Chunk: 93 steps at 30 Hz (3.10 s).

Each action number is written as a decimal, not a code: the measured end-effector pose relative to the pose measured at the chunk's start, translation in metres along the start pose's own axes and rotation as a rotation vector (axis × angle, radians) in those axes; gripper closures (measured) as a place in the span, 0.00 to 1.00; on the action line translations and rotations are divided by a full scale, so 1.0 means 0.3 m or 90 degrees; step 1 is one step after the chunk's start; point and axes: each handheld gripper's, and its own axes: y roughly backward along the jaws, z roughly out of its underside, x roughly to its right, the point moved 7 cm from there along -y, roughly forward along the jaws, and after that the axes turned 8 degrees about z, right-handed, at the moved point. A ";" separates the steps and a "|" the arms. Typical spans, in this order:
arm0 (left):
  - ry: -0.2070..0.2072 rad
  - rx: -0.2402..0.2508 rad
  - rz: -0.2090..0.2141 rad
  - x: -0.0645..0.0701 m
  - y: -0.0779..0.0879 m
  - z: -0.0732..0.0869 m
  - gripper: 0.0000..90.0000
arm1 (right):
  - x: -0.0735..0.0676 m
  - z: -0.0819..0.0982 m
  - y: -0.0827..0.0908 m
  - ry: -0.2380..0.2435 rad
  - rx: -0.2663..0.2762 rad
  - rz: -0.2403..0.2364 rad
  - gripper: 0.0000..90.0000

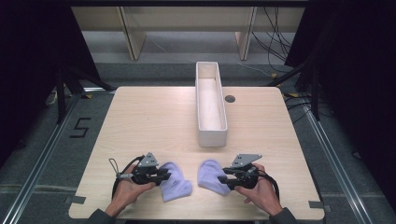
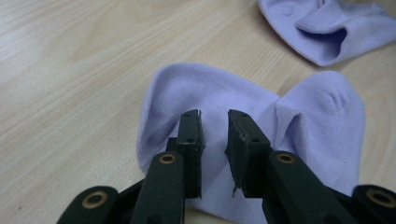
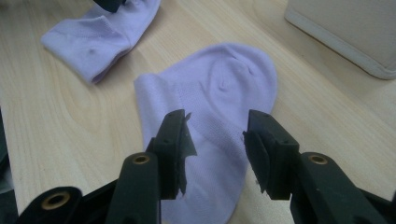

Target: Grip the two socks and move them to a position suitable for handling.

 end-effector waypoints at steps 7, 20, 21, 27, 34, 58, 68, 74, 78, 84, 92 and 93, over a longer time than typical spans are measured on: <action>-0.005 -0.006 0.001 -0.009 -0.020 -0.014 0.87 | 0.000 0.000 -0.001 0.003 0.001 -0.003 0.65; -0.039 -0.013 0.002 -0.007 -0.049 -0.044 0.99 | 0.000 0.000 0.003 -0.006 0.001 -0.002 0.65; -0.039 -0.017 0.002 -0.009 -0.049 -0.043 0.99 | 0.004 -0.002 0.002 0.002 0.006 0.002 0.65; -0.041 -0.020 0.001 -0.015 -0.051 -0.044 1.00 | 0.003 -0.001 0.002 0.004 0.003 -0.002 0.66; -0.050 -0.025 -0.001 -0.023 -0.074 -0.066 1.00 | -0.003 0.002 0.004 -0.006 -0.006 -0.005 0.66; -0.053 0.024 0.028 0.067 0.000 -0.105 0.83 | 0.006 0.004 0.008 -0.015 -0.001 -0.002 0.65; 0.000 0.056 0.017 0.083 0.113 -0.024 0.62 | 0.013 0.011 0.004 -0.009 -0.002 -0.004 0.64; 0.020 0.063 0.006 0.091 0.140 0.004 0.42 | 0.011 0.016 0.005 -0.011 -0.009 -0.009 0.64; 0.036 0.072 -0.006 0.093 0.150 0.021 0.34 | 0.009 0.018 0.004 -0.018 -0.010 -0.005 0.63; 0.040 0.067 -0.021 0.105 0.165 0.065 0.30 | 0.007 0.019 -0.002 -0.018 -0.008 -0.006 0.63; 0.040 0.060 -0.025 0.128 0.177 0.098 0.29 | 0.009 0.020 0.001 -0.014 -0.014 -0.013 0.63; 0.040 0.060 -0.025 0.128 0.177 0.098 0.29 | 0.009 0.020 0.001 -0.014 -0.014 -0.013 0.63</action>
